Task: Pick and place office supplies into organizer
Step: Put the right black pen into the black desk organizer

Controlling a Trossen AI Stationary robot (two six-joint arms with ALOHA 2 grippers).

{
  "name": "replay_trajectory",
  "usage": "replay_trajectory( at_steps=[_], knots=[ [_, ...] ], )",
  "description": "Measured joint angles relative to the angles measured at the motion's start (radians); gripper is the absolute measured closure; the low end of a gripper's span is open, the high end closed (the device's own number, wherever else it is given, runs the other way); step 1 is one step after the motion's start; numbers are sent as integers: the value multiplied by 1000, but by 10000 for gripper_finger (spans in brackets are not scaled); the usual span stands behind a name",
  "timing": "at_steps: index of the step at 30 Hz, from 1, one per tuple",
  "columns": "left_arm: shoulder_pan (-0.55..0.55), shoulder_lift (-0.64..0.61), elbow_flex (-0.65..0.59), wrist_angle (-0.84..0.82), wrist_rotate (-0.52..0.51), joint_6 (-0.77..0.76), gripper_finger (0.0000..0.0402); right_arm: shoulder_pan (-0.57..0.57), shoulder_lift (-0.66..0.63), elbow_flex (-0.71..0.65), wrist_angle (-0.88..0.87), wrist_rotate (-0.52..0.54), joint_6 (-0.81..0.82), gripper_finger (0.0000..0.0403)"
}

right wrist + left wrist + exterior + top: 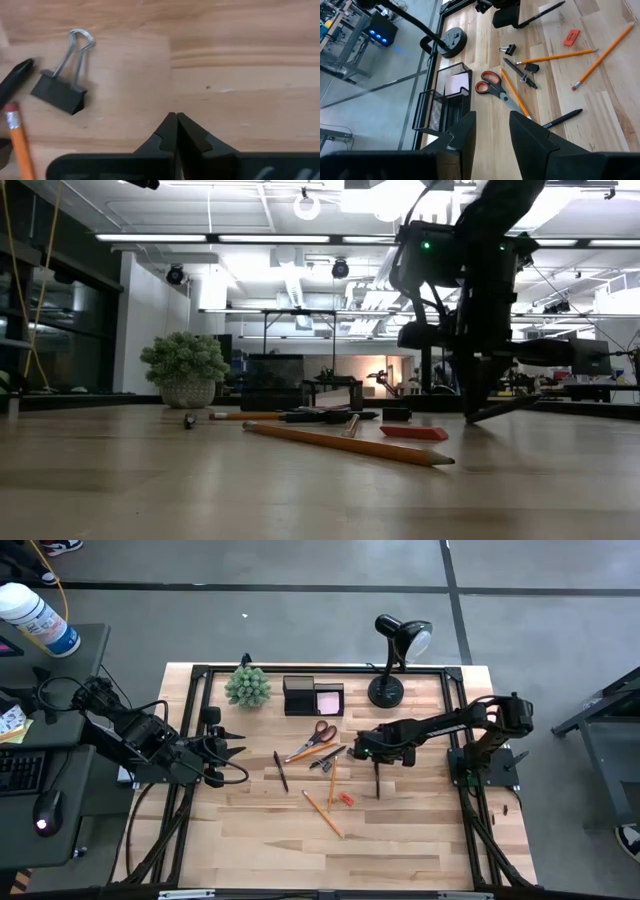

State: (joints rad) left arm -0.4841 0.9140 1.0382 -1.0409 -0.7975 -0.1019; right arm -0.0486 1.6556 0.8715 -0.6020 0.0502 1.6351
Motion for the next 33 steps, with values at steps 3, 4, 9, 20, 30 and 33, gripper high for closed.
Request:
replay_trajectory(
  at_steps=[3, 4, 9, 20, 30, 33],
  knots=[
    [0, 0, 0, 0, 0, 0, 295, 0, 1, 12, 2, -3, -3, 402],
    [0, 0, 0, 0, 0, 0, 296, 1, 1, 17, 1, -3, -3, 402],
    [0, 0, 0, 0, 0, 0, 295, 3, 1, 60, 1, 4, -48, 402],
    [0, 0, 0, -1, 0, 0, 295, 49, 1, 131, -121, -42, -91, 402],
    [0, 0, 0, -1, -15, 0, 295, 56, 5, 127, -152, -47, -72, 313],
    [0, 0, 0, -1, -15, 0, 295, 55, 24, 127, -141, -49, -67, 279]
  ],
)
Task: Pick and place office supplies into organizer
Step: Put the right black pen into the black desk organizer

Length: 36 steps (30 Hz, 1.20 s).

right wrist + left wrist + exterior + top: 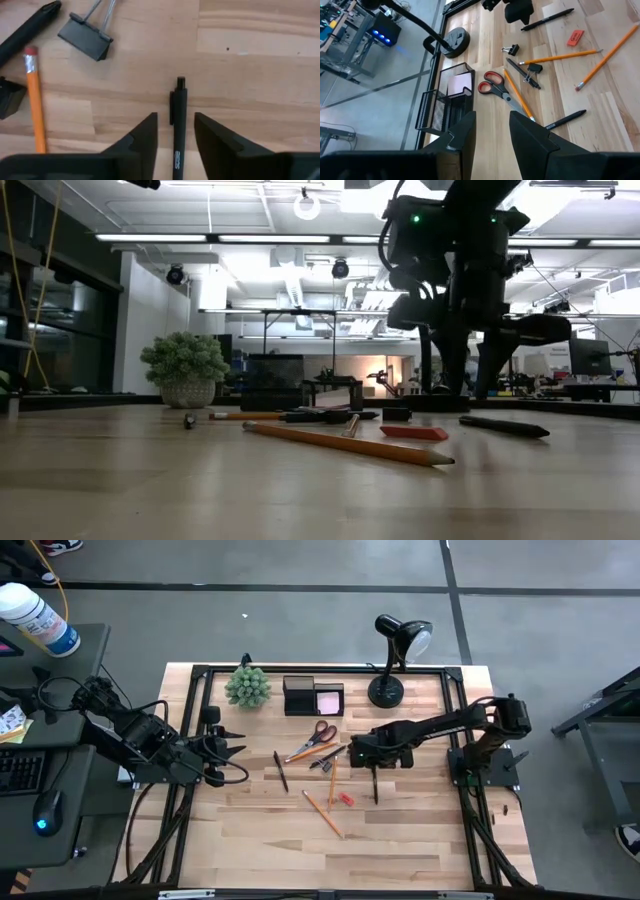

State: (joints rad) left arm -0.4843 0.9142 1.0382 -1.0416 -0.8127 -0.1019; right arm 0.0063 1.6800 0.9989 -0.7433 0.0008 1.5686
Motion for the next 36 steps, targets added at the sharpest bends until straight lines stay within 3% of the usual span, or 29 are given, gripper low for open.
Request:
replay_trajectory(
  at_steps=[8, 27, 36],
  knots=[
    [0, 0, 0, 0, 0, 0, 295, 0, 63, 0, 27, -23, 1, 246],
    [0, 0, 0, 1, 0, 0, 295, 16, 111, 3, 53, -42, -6, 368],
    [0, 0, 0, 1, 0, 0, 296, 16, 115, 31, 33, -43, -49, 355]
  ],
)
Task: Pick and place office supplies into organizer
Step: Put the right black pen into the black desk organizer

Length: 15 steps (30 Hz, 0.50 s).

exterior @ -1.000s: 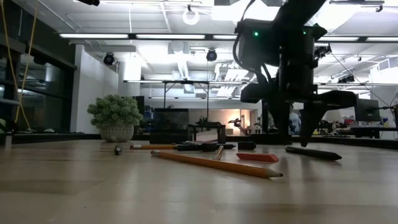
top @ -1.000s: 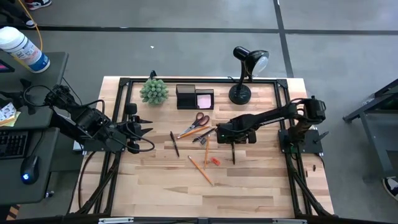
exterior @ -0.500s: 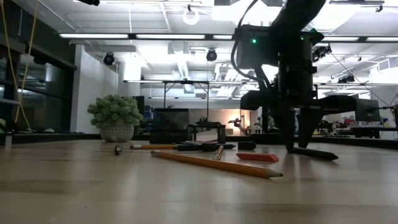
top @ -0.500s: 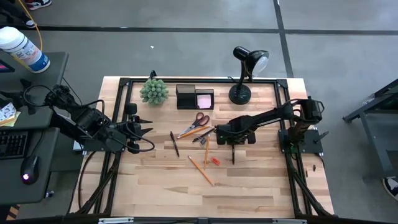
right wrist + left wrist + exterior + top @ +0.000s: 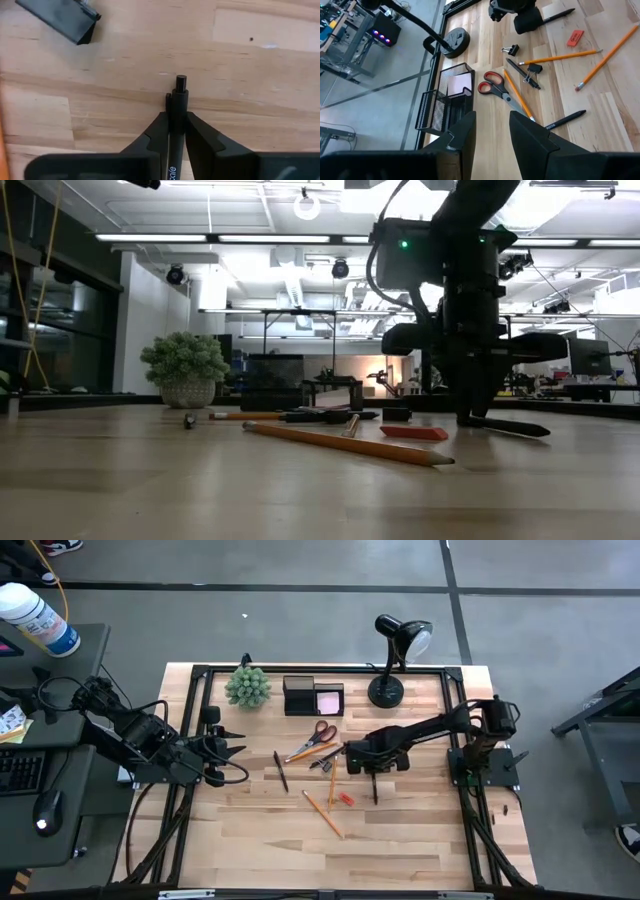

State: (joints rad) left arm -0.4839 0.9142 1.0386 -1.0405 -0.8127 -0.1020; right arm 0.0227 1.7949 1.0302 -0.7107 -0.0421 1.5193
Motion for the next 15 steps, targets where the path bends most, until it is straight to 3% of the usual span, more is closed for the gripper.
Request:
replay_trajectory(
  at_steps=[15],
  knots=[
    [0, 0, 0, -1, 0, 0, 296, 0, 1, 78, -10, 27, -40, 369]
  ],
)
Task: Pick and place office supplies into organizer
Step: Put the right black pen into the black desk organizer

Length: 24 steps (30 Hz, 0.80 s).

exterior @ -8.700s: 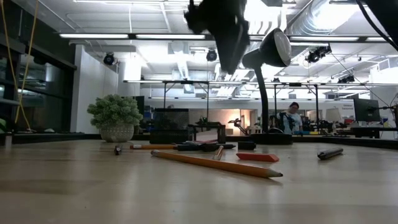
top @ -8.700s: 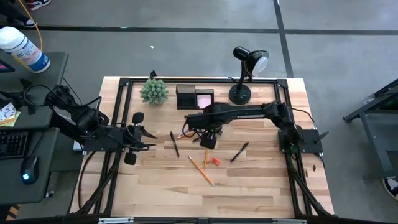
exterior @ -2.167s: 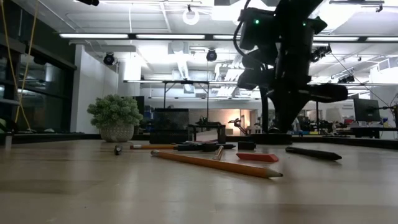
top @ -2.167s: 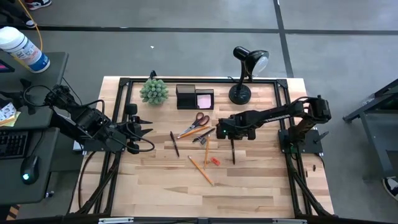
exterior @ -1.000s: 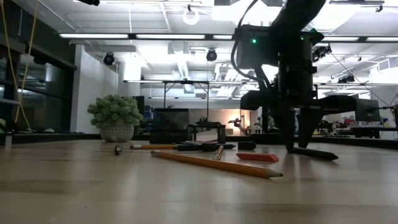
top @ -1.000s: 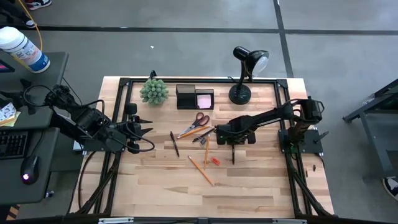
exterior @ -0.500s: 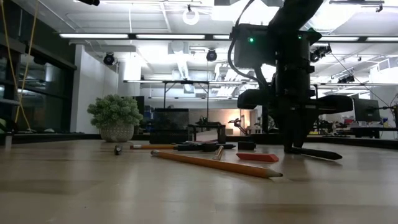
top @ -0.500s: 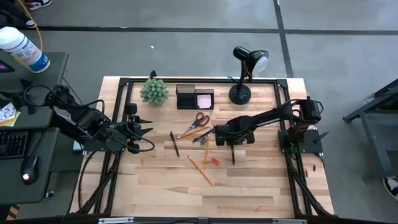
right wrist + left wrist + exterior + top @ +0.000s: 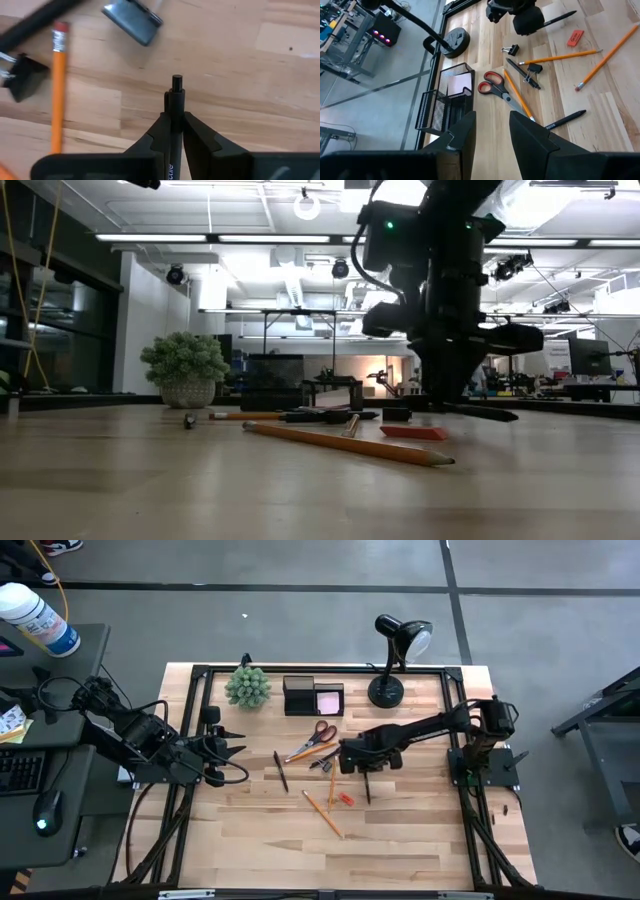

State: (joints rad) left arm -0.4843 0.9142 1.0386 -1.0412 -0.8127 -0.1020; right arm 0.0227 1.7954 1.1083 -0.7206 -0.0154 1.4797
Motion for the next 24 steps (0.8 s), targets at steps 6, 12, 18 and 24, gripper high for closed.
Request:
replay_trajectory(
  at_steps=[6, 12, 18, 24],
  knots=[
    [0, 0, 0, 0, 0, 0, 295, -3, 0, 62, -1, 39, -23, 369],
    [0, 0, 0, 0, 0, 0, 296, -25, -2, 169, -1, 155, -119, 369],
    [0, 0, 0, 0, 0, 0, 295, -66, -2, 318, 24, 334, -333, 372],
    [0, 0, 0, 0, 16, -2, 296, -132, -3, 455, 77, 468, -569, 372]
  ],
)
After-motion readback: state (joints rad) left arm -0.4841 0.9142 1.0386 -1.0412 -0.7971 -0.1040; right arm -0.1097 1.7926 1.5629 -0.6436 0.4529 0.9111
